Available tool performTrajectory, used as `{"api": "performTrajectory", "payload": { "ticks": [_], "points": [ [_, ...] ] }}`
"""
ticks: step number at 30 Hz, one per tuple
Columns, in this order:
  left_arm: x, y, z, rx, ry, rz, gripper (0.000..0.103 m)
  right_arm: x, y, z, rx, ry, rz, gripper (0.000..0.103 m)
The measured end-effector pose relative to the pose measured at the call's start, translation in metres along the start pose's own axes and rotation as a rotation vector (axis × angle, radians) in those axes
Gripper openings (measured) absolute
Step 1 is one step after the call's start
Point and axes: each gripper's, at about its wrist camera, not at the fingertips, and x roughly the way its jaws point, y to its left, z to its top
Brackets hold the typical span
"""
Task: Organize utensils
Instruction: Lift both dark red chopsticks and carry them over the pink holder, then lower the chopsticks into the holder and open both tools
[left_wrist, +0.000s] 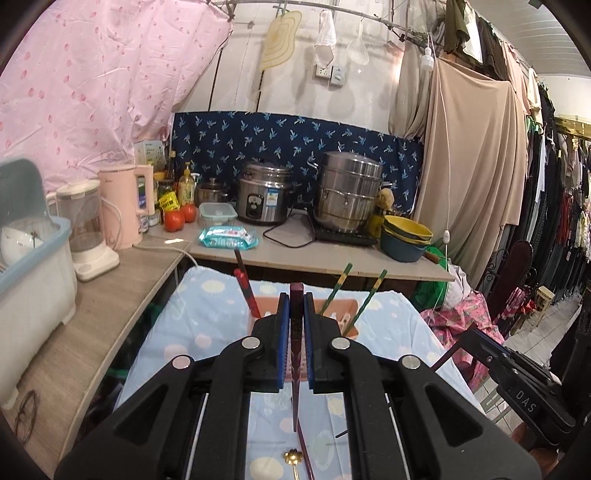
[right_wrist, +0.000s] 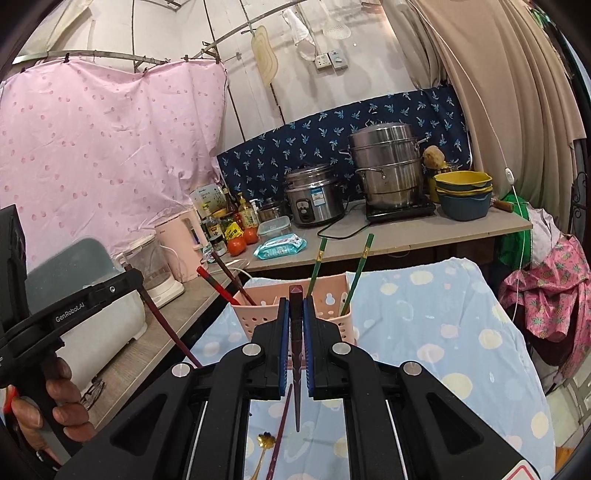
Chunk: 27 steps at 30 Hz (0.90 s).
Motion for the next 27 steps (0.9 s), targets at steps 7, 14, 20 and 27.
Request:
{"api": "performTrajectory", "payload": {
  "ticks": [7, 14, 20, 27],
  "points": [
    [0.005, -0.01, 0.03, 0.024, -0.057, -0.009, 0.007, 0.009, 0.002, 0.03, -0.007, -0.056, 0.007, 0.007],
    [0.014, -0.012, 0.059, 0.045, -0.121, 0.005, 0.007, 0.019, 0.006, 0.053, -0.022, -0.106, 0.014, 0.007],
    [0.026, -0.004, 0.086, 0.027, -0.176, 0.009, 0.007, 0.031, 0.009, 0.081, -0.022, -0.166, 0.018, 0.007],
    [0.046, 0.006, 0.109, 0.013, -0.237, 0.03, 0.007, 0.049, 0.004, 0.111, 0.002, -0.232, 0.017, 0.007]
  ]
}}
